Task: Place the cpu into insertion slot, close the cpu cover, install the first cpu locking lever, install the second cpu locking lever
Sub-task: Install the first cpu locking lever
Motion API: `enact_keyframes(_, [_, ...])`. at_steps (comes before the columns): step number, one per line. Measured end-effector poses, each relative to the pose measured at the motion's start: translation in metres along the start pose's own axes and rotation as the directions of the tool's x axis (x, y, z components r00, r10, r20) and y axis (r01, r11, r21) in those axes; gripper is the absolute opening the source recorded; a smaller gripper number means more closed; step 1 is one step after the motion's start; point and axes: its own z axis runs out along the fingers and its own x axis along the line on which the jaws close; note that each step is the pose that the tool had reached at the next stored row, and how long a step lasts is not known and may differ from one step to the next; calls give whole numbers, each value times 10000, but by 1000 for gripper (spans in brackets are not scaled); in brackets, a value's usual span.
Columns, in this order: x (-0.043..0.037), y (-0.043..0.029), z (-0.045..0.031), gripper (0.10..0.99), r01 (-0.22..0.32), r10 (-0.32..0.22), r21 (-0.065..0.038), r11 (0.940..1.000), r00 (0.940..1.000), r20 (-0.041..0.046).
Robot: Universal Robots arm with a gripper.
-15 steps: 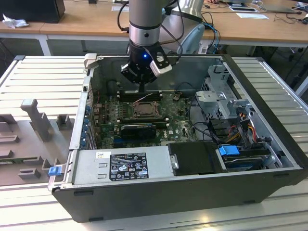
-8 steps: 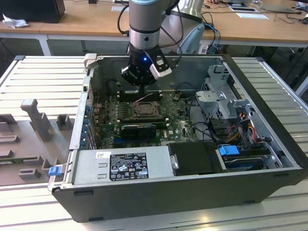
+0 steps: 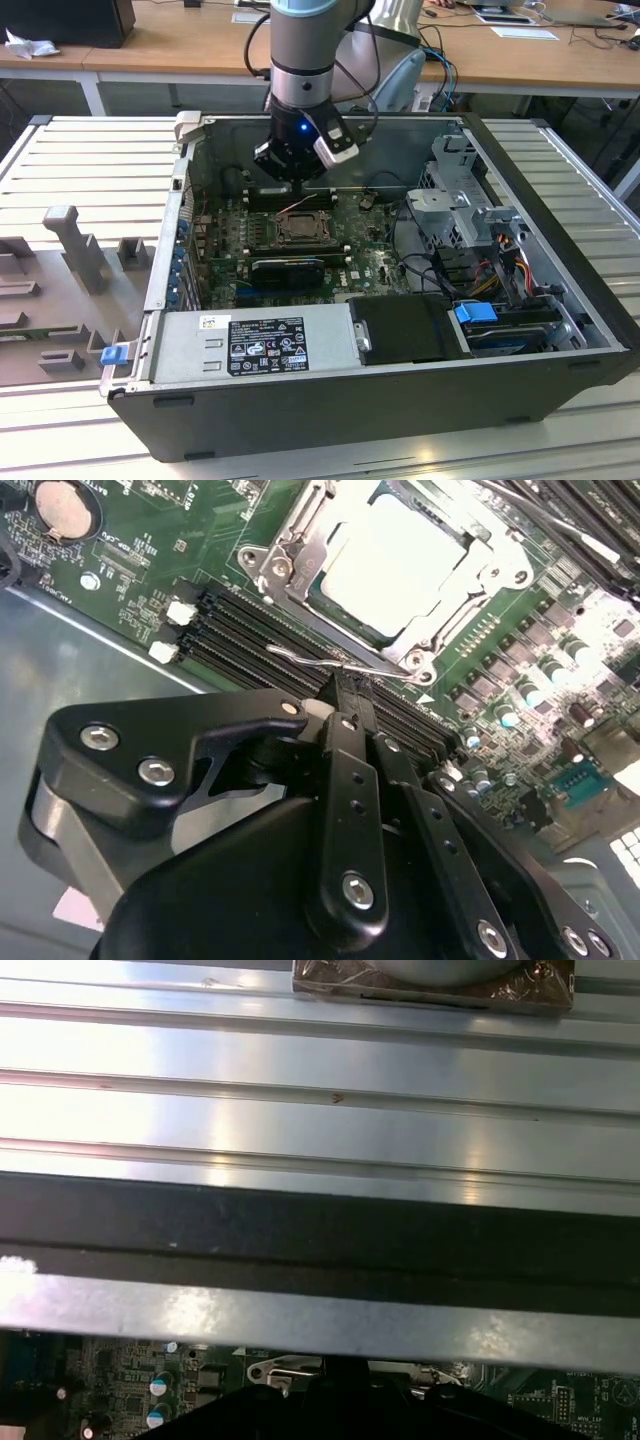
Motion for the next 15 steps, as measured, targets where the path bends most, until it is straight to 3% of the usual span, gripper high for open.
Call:
enact_keyframes(10, [-109, 2, 48, 106, -49, 49, -36, 10000, 10000, 7])
enact_keyframes(15, [-126, -17, 106, 106, -104, 104, -35, 9999, 9999, 23])
